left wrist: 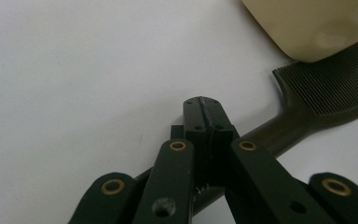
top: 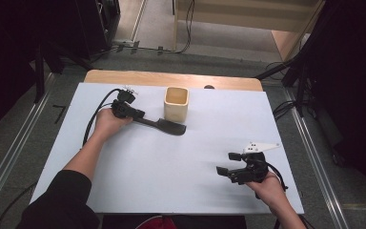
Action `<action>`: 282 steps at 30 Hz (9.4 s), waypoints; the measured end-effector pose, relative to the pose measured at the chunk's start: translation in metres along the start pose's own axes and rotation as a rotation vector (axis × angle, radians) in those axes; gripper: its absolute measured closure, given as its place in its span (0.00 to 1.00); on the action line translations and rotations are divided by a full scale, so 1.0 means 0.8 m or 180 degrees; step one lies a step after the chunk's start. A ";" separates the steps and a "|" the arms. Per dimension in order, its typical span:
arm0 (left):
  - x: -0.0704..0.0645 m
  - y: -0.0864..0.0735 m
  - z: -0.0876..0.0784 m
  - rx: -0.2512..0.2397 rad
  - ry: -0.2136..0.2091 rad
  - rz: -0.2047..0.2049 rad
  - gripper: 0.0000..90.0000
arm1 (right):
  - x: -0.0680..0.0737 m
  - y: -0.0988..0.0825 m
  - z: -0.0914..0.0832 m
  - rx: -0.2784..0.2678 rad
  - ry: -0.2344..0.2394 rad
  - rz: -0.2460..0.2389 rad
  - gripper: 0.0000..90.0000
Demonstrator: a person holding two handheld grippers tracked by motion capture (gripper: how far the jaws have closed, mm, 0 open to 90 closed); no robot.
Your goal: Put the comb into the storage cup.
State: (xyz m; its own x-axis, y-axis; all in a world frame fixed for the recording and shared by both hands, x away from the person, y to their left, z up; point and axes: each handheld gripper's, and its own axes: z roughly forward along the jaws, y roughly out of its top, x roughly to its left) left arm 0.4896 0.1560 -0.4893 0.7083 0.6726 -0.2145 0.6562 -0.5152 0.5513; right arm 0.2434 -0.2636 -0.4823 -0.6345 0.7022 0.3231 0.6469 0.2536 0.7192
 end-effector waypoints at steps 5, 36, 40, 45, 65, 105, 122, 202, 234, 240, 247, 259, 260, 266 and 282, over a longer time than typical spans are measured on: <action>-0.003 -0.006 -0.003 0.0006 -0.0026 0.0015 1.00 | 0.000 0.000 0.000 0.0003 -0.0007 -0.0007 0.15; -0.040 -0.043 -0.022 0.0124 -0.0174 0.0254 1.00 | 0.001 0.000 0.001 0.0004 -0.0014 -0.0010 0.15; -0.042 -0.048 -0.023 0.0116 -0.0225 0.0223 1.00 | 0.001 0.000 0.002 0.0026 -0.0026 -0.0014 0.15; -0.051 -0.056 -0.025 0.0152 -0.0238 0.0275 1.00 | 0.002 0.001 0.002 0.0024 -0.0015 -0.0020 0.15; -0.085 -0.077 -0.023 0.0178 -0.0525 0.0253 1.00 | 0.004 0.001 0.003 0.0024 -0.0016 -0.0037 0.15; -0.139 -0.125 -0.101 -0.0579 -0.0834 0.0048 0.32 | 0.003 0.001 0.004 0.0034 -0.0023 -0.0028 0.15; -0.158 -0.161 -0.109 -0.0568 -0.0848 0.0074 0.29 | 0.003 0.000 0.005 0.0043 -0.0028 -0.0030 0.15; -0.125 -0.081 -0.092 -0.0533 -0.0528 0.0280 0.27 | 0.001 0.000 0.003 0.0036 -0.0047 -0.0034 0.15; -0.122 -0.112 -0.053 -0.0241 -0.0373 0.0356 0.34 | 0.002 -0.001 0.004 0.0056 -0.0046 -0.0029 0.15; -0.121 -0.116 -0.048 -0.0126 -0.0300 0.0368 0.35 | 0.002 -0.001 0.004 0.0063 -0.0056 -0.0024 0.15; -0.120 -0.121 -0.045 -0.0113 -0.0258 0.0367 0.42 | 0.002 -0.001 0.004 0.0056 -0.0050 -0.0030 0.15; -0.138 -0.129 -0.043 -0.0172 0.0114 0.0544 0.62 | 0.002 -0.001 0.004 0.0065 -0.0061 -0.0034 0.15; -0.139 -0.130 -0.042 -0.0193 0.0145 0.0537 0.64 | 0.002 -0.001 0.004 0.0069 -0.0065 -0.0033 0.15; -0.145 -0.131 -0.041 -0.0191 0.0329 0.0646 0.69 | 0.003 -0.001 0.005 0.0067 -0.0064 -0.0041 0.15; -0.142 -0.129 -0.042 -0.0138 0.0229 0.0861 0.81 | 0.003 -0.001 0.006 0.0069 -0.0066 -0.0038 0.15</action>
State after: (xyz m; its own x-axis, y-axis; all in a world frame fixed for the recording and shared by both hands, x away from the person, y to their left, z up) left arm 0.3323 0.1507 -0.4948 0.8349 0.5505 0.0019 0.4331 -0.6590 0.6150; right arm 0.2437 -0.2594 -0.4849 -0.6334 0.7126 0.3017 0.6486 0.2761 0.7093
